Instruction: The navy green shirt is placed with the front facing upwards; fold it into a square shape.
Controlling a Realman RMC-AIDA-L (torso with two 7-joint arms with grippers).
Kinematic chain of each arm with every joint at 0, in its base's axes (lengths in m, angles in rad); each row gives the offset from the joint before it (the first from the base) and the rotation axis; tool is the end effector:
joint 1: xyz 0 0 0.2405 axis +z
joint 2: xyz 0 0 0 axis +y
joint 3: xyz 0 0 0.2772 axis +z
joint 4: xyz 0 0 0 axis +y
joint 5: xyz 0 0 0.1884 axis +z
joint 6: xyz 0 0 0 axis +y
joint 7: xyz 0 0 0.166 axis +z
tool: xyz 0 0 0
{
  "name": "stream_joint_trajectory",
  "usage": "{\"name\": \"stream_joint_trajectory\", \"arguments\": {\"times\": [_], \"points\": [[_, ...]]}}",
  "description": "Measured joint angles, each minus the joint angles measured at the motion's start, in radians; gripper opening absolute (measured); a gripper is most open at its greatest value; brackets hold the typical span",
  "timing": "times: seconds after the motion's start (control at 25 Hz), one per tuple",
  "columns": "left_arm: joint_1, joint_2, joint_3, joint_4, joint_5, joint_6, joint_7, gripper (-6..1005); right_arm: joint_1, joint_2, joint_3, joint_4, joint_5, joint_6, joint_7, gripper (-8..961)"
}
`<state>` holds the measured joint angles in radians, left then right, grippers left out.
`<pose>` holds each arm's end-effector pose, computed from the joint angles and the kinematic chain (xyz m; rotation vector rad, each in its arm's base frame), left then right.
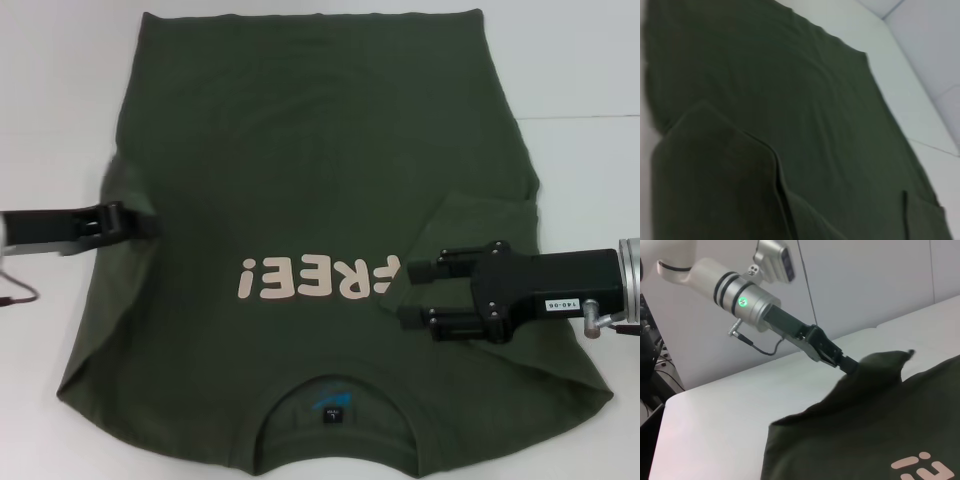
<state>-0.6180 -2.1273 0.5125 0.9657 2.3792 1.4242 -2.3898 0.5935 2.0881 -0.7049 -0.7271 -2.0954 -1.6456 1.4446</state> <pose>-0.2717 0.3790 0.0108 -2.1358 -1.6361 -0.5198 0.2323 0.3314 -0.0331 -2.8854 0.5425 0.6308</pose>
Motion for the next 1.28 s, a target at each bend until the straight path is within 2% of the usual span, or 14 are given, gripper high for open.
{"name": "stream_joint_trajectory", "arguments": {"times": [0.2, 0.4, 0.68, 0.8, 1.04, 1.28], "points": [[-0.028, -0.014, 0.032, -0.069, -0.019, -0.055, 0.004, 42, -0.003, 0.001, 0.0, 0.0, 0.0, 0.0, -0.005, 672], [-0.036, -0.016, 0.073, -0.143, -0.019, -0.14, 0.013, 45, -0.009, 0.002, 0.003, 0.002, 0.0, 0.0, -0.006, 672], [-0.038, -0.014, 0.076, -0.177, -0.028, -0.148, 0.04, 50, -0.013, 0.002, 0.008, 0.013, 0.0, 0.0, -0.011, 672], [-0.024, -0.013, 0.069, -0.189, -0.08, -0.145, 0.043, 52, -0.013, 0.001, 0.008, 0.015, 0.0, 0.0, -0.016, 673], [-0.005, 0.021, 0.065, -0.192, -0.164, -0.089, 0.058, 308, -0.013, -0.001, 0.009, 0.015, 0.0, -0.004, 0.003, 673], [0.01, 0.059, 0.022, -0.151, -0.159, -0.023, 0.058, 552, -0.002, -0.005, 0.011, 0.004, 0.002, -0.002, 0.065, 673]]}}
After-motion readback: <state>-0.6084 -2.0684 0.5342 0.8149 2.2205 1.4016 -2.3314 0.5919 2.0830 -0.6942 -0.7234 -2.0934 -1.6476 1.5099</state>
